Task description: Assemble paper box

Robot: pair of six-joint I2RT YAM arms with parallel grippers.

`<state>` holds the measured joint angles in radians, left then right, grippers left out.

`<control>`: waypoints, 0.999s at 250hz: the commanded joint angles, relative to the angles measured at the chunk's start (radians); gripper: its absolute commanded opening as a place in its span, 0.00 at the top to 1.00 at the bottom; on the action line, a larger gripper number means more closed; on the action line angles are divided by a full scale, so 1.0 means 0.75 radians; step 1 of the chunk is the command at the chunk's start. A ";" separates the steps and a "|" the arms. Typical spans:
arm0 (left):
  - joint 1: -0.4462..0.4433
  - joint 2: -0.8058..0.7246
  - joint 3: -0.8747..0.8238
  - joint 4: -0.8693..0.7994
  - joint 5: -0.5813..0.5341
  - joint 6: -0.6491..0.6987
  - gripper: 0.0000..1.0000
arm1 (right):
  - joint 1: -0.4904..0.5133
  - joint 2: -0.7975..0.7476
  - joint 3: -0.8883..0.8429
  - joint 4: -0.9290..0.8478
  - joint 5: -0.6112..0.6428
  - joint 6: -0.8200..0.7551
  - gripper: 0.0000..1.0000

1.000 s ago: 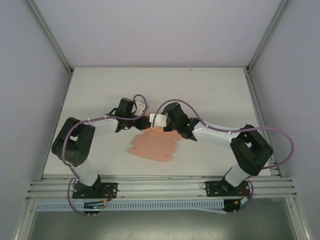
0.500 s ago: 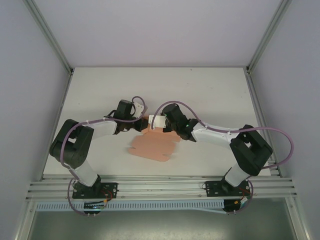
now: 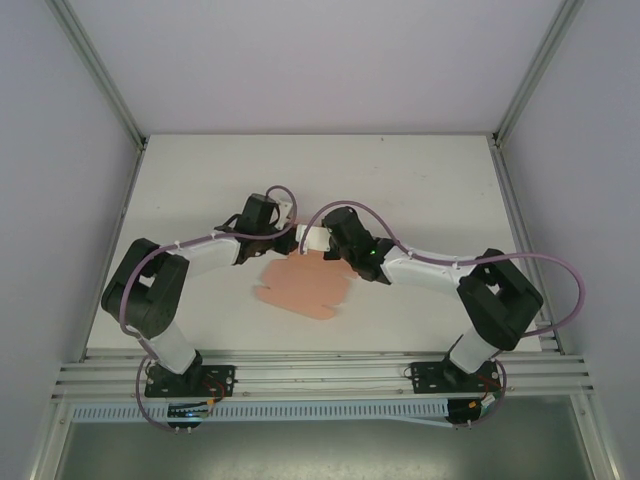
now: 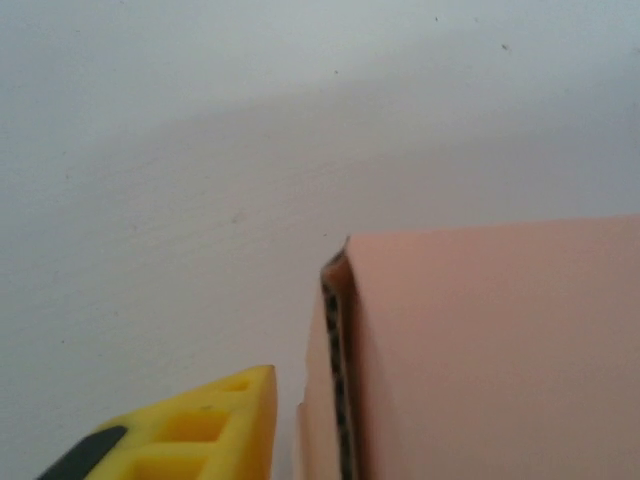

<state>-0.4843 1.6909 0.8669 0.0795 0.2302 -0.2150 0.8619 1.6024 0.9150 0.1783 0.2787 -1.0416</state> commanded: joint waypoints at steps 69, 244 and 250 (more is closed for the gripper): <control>0.048 -0.160 -0.211 0.140 0.041 -0.032 0.59 | -0.007 -0.015 -0.026 0.063 0.019 0.026 1.00; 0.087 0.084 -0.023 0.158 0.266 0.060 0.83 | -0.005 -0.026 -0.002 -0.059 -0.071 0.036 1.00; 0.086 0.086 -0.021 0.141 0.262 0.058 0.81 | -0.005 -0.024 0.000 -0.061 -0.067 0.035 1.00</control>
<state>-0.4252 1.7260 0.8200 0.2268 0.4305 -0.1822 0.8536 1.6051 0.9123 0.1467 0.2447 -1.0191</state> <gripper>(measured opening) 0.170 0.057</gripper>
